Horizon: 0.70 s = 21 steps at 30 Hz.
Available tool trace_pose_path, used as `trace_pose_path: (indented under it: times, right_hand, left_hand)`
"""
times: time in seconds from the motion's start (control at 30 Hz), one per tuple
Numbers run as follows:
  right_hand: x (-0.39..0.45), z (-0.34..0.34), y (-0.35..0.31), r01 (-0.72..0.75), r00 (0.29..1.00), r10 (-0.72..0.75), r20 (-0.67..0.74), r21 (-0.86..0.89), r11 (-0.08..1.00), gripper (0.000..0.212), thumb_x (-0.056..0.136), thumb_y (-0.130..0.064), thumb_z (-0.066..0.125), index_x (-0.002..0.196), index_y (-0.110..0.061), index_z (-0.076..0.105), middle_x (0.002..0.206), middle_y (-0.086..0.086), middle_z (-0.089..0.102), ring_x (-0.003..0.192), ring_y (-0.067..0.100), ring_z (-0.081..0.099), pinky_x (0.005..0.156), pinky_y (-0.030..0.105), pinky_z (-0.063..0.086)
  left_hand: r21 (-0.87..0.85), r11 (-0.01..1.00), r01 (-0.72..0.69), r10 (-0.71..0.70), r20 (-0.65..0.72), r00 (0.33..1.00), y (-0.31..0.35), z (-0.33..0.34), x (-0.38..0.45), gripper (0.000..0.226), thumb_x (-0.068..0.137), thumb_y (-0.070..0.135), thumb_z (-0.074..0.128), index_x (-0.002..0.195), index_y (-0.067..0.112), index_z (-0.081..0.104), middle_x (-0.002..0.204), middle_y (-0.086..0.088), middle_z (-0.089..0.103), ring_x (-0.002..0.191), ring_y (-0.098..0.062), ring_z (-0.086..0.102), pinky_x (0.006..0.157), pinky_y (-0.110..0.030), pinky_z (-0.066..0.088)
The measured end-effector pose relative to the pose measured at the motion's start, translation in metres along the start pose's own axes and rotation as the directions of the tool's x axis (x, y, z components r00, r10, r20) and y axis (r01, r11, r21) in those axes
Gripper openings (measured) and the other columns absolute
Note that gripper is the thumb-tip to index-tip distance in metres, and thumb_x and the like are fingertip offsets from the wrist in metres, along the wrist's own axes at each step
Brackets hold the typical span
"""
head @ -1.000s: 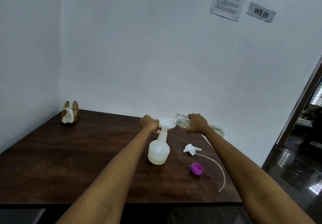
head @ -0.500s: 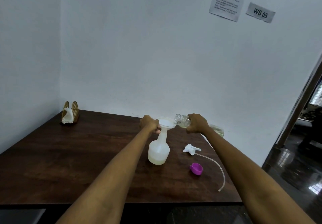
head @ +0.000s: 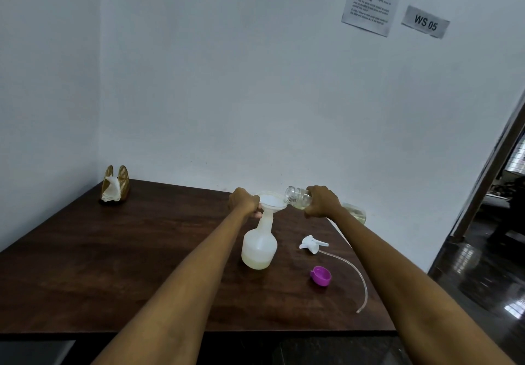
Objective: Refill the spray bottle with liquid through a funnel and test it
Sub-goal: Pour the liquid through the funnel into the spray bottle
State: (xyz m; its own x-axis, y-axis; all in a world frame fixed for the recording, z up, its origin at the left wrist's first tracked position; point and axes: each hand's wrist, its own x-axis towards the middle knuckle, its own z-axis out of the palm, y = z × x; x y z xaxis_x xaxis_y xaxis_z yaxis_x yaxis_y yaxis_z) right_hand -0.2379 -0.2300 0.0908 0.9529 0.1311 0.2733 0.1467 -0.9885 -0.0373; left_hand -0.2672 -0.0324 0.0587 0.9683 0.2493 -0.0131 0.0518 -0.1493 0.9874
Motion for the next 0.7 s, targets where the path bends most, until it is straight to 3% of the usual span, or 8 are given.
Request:
trace_pose_path:
  times: [0.2,0.37,0.47,0.53,0.6,0.7]
  right_hand:
    - [-0.001,0.000,0.000,-0.005,1.000,0.005,-0.002,0.008,1.000,0.030,0.066,-0.013,0.070,0.082,-0.014,0.045,0.084,0.001,0.050,0.078,0.022,0.046,0.065,0.025,0.034]
    - [-0.002,0.001,-0.002,-0.029,0.999,0.030,-0.011,0.098,0.995,0.029,0.064,-0.012,0.072,0.074,-0.011,0.045,0.080,0.003,0.053,0.076,0.023,0.048,0.050,0.021,0.028]
    - [-0.001,0.001,-0.005,-0.062,0.998,0.060,0.016,0.187,0.980,0.034,0.062,-0.014,0.076,0.066,-0.015,0.042,0.080,0.005,0.055,0.077,0.023,0.049,0.061,0.025,0.036]
    - [-0.002,0.001,-0.008,-0.084,0.996,0.087,0.002,0.273,0.958,0.033,0.054,-0.022,0.075,0.073,-0.007,0.053,0.081,0.011,0.060,0.078,0.024,0.051,0.064,0.026,0.036]
    - [-0.003,0.000,-0.011,-0.078,0.996,0.090,-0.017,0.350,0.933,0.049,0.048,-0.029,0.068,0.085,0.003,0.062,0.084,0.015,0.066,0.076,0.023,0.054,0.064,0.025,0.037]
    - [-0.006,0.000,-0.014,-0.075,0.996,0.089,-0.018,0.391,0.917,0.031,0.049,-0.021,0.073,0.074,-0.007,0.061,0.077,0.010,0.065,0.073,0.022,0.055,0.055,0.024,0.038]
  left_hand:
    - [-0.002,1.000,0.000,0.000,-0.003,1.000,0.001,0.000,-0.001,0.014,0.088,0.000,0.051,0.088,-0.007,0.063,0.056,-0.007,0.058,0.021,-0.009,0.049,0.030,-0.014,0.043]
    - [-0.008,1.000,0.002,-0.002,0.003,1.000,0.000,0.000,0.001,0.015,0.088,0.000,0.051,0.085,-0.007,0.064,0.056,-0.006,0.059,0.022,-0.008,0.050,0.037,-0.017,0.048]
    - [-0.008,1.000,-0.002,0.002,0.003,1.000,0.000,0.001,0.000,0.016,0.088,0.000,0.050,0.084,-0.007,0.064,0.055,-0.005,0.059,0.023,-0.008,0.051,0.039,-0.017,0.049]
    - [-0.014,1.000,-0.003,0.003,0.003,1.000,0.000,0.002,0.000,0.018,0.087,0.000,0.050,0.089,-0.009,0.066,0.057,-0.005,0.060,0.023,-0.008,0.051,0.039,-0.018,0.049]
    - [-0.015,1.000,-0.003,0.003,0.001,1.000,0.000,0.002,0.000,0.018,0.088,-0.001,0.049,0.092,-0.009,0.065,0.058,-0.006,0.060,0.023,-0.008,0.051,0.037,-0.017,0.048]
    - [-0.027,1.000,-0.001,0.001,-0.003,1.000,0.002,0.002,0.001,0.016,0.089,-0.001,0.048,0.088,-0.006,0.064,0.058,-0.006,0.060,0.023,-0.008,0.051,0.040,-0.018,0.049]
